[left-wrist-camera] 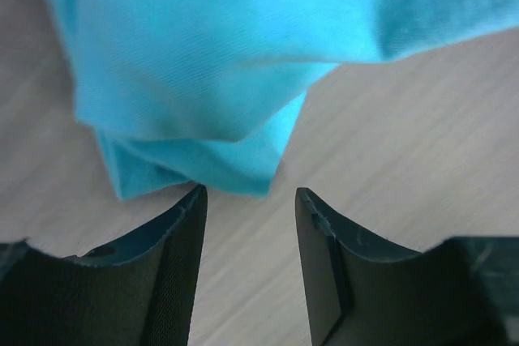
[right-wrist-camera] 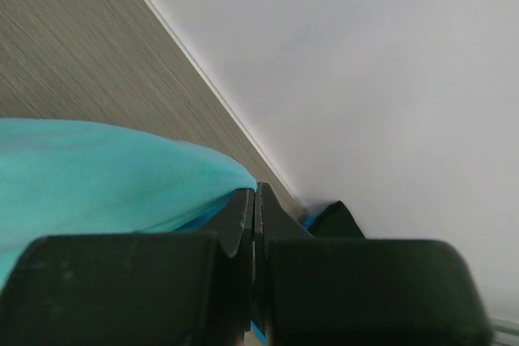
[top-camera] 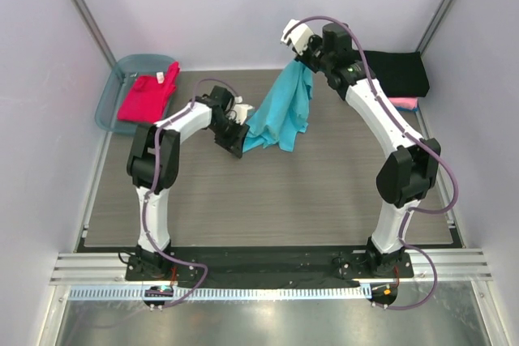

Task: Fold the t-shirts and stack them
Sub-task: Flatten the tshirt out

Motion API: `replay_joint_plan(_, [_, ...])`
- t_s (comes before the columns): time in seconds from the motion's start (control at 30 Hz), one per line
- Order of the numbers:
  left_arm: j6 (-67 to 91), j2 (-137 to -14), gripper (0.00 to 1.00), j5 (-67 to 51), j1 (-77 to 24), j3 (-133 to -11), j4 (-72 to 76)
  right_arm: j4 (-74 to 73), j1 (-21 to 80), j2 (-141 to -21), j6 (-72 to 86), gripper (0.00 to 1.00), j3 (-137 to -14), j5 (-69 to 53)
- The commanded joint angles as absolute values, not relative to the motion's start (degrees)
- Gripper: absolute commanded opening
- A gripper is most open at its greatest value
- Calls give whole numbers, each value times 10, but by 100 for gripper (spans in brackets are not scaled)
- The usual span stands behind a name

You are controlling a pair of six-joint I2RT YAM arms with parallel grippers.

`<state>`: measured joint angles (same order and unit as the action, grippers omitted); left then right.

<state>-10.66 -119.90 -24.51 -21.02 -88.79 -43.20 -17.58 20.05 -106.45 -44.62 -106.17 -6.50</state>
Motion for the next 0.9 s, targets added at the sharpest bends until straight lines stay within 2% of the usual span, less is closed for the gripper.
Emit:
replay_joint_plan(0.0, [-105, -1222, 47, -235, -211, -916, -413, -146, 200, -1061, -423, 1, -1086, -58])
replay_joint_plan(0.03, [-104, -1225, 43, -234, -211, -920, -416, -148, 200, -1062, -419, 1, -1087, -56])
replay_joint_plan(0.1, [-108, -1223, 18, -238, -212, -923, -419, -151, 200, -1060, -415, 1, -1087, -57])
replay_joint_plan(0.17, [-113, -1212, 0, -239, -212, -918, -425, -153, 200, -1054, -410, 1, -1083, -54])
replay_joint_plan(0.3, [-127, -1143, 0, -243, -210, -888, -425, -156, 200, -1028, -405, 1, -1062, -42])
replay_joint_plan(0.5, [-199, -897, 0, -190, -204, -790, -434, -171, 193, -900, -334, 1, -989, -28])
replay_joint_plan(0.67, [-244, -709, 0, -177, -204, -770, -479, -288, 195, -760, -295, 1, -916, -26])
replay_joint_plan(0.87, [-279, -571, 0, -170, -204, -784, -612, -457, 195, -584, -208, 1, -878, -57])
